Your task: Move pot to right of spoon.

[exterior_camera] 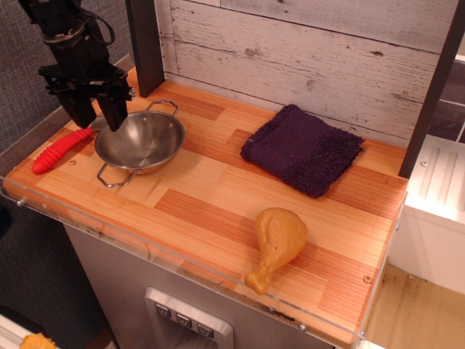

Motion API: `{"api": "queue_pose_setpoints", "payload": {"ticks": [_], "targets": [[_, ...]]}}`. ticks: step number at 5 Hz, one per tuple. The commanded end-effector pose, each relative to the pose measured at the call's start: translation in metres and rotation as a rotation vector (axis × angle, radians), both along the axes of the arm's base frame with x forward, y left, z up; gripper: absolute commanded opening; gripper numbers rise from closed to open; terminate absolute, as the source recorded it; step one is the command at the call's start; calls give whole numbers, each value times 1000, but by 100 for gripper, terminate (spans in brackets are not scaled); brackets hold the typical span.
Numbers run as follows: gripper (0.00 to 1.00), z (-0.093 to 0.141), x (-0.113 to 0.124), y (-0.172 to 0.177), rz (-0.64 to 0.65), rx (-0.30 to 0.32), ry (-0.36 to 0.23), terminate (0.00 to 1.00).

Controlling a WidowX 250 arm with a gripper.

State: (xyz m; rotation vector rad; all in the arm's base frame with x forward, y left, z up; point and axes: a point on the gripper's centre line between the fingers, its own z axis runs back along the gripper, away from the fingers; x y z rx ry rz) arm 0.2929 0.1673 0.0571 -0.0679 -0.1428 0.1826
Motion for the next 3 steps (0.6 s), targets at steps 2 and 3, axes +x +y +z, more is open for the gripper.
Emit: {"api": "queue_pose_setpoints", "payload": {"ticks": [2,3], "targets": [[100,71,-21,-73,-148,29,-130,0],[100,66,-21,-87,-183,29,-121,0]]}}
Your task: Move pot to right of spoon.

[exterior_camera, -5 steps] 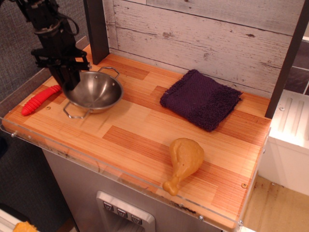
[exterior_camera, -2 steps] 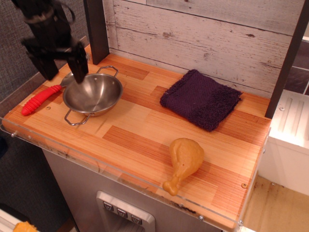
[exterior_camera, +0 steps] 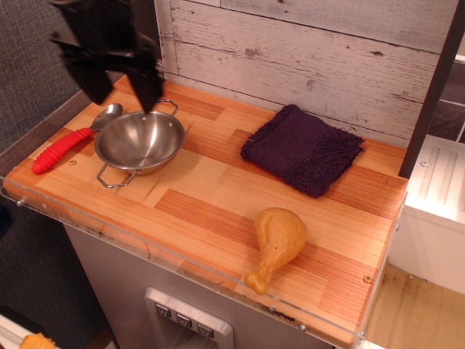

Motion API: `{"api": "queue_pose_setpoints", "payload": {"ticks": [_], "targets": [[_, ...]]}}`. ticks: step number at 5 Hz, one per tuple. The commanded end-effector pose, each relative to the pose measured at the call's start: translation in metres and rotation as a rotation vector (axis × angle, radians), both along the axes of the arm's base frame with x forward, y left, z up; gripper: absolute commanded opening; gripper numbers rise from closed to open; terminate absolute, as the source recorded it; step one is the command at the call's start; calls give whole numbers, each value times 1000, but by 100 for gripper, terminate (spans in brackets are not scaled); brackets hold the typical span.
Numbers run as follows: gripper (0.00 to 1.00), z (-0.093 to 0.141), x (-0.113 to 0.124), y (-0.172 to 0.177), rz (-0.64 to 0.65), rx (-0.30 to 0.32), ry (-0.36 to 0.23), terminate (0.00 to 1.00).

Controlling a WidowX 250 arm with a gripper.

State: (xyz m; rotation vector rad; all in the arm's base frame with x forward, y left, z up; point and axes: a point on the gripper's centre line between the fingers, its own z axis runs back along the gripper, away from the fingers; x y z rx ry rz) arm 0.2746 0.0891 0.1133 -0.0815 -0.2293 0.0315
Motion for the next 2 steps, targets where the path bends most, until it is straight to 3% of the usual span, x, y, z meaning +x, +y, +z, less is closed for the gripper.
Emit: {"api": "queue_pose_setpoints", "payload": {"ticks": [1,2], "targets": [[100,5,-1,-15,-51,24,-21,0],[100,6,1,-16,-63,79,9,0]]}}
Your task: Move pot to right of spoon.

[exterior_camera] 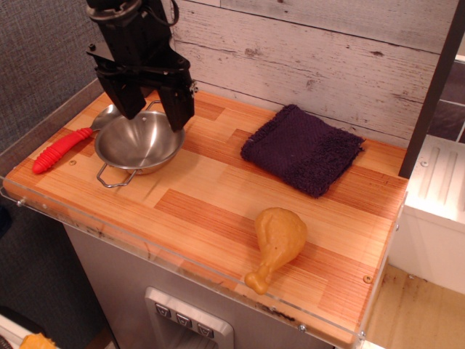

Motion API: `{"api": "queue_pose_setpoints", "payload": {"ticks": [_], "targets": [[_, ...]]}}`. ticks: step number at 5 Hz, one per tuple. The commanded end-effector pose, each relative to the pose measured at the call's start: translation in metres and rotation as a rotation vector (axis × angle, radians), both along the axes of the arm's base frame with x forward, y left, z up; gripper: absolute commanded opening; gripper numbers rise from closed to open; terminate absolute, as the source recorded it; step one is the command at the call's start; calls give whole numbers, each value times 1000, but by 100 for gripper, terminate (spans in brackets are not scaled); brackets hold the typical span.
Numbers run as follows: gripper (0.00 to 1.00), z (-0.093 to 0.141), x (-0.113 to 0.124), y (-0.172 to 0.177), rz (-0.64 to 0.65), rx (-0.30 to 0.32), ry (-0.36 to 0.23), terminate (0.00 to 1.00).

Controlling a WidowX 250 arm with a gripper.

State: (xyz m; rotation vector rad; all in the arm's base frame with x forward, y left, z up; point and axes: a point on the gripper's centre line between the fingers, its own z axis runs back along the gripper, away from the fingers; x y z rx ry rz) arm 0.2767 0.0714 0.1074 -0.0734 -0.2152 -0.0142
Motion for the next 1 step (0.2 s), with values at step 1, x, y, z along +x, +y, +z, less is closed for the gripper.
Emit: {"api": "queue_pose_setpoints", "payload": {"ticks": [1], "targets": [[100,12,-1,1,-19,66,-5,100]]}}
